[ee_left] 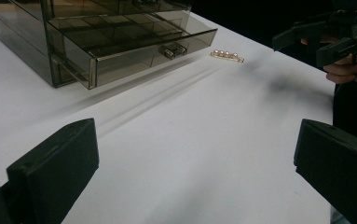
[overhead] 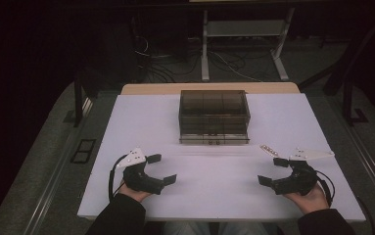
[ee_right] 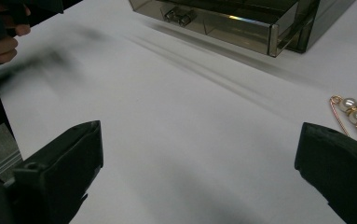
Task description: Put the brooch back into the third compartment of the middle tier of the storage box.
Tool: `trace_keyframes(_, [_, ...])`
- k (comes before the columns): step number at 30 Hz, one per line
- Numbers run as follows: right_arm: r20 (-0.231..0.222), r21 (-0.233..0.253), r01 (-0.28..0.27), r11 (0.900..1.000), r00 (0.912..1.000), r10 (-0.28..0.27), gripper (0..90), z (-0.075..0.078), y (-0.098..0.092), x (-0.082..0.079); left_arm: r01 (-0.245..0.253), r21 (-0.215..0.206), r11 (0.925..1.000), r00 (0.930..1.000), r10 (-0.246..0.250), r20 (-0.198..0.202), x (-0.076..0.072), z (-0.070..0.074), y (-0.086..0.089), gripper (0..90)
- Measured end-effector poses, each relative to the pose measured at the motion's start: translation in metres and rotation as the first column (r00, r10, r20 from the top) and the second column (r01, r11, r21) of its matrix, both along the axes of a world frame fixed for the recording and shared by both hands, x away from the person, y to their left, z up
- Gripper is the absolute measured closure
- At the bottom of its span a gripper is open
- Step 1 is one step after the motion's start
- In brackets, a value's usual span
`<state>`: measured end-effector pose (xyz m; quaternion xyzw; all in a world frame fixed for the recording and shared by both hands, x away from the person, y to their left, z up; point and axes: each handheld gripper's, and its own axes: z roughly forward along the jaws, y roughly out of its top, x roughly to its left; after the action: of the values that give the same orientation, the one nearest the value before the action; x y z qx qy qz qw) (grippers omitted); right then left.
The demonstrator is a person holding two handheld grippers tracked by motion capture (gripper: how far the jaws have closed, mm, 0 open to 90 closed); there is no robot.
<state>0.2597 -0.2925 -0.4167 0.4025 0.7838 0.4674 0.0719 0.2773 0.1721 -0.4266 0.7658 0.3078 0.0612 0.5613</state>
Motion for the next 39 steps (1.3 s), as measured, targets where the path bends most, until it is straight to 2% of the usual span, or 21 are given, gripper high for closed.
trace_keyframes(15, [-0.007, -0.002, 0.011, 1.0, 0.9999, -0.011, 0.6, 0.0002, -0.0018, -0.0037, -0.009, -0.006, 0.9999, 1.0, 0.009, 0.003, -0.0016, 0.0002, 0.0009, 0.0])
trace_keyframes(25, [-0.02, -0.036, -0.002, 0.999, 0.9998, 0.001, 0.6, -0.0014, 0.0005, -0.0031, -0.019, -0.005, 0.9998, 0.9998, 0.019, 0.002, -0.0021, -0.0002, 0.0021, 0.0])
trace_keyframes(39, [-0.043, -0.089, -0.022, 0.996, 0.9989, 0.018, 0.6, 0.0051, 0.0027, 0.0003, -0.027, -0.006, 0.9996, 0.9996, 0.027, 0.001, -0.0032, -0.0002, 0.0024, 0.0])
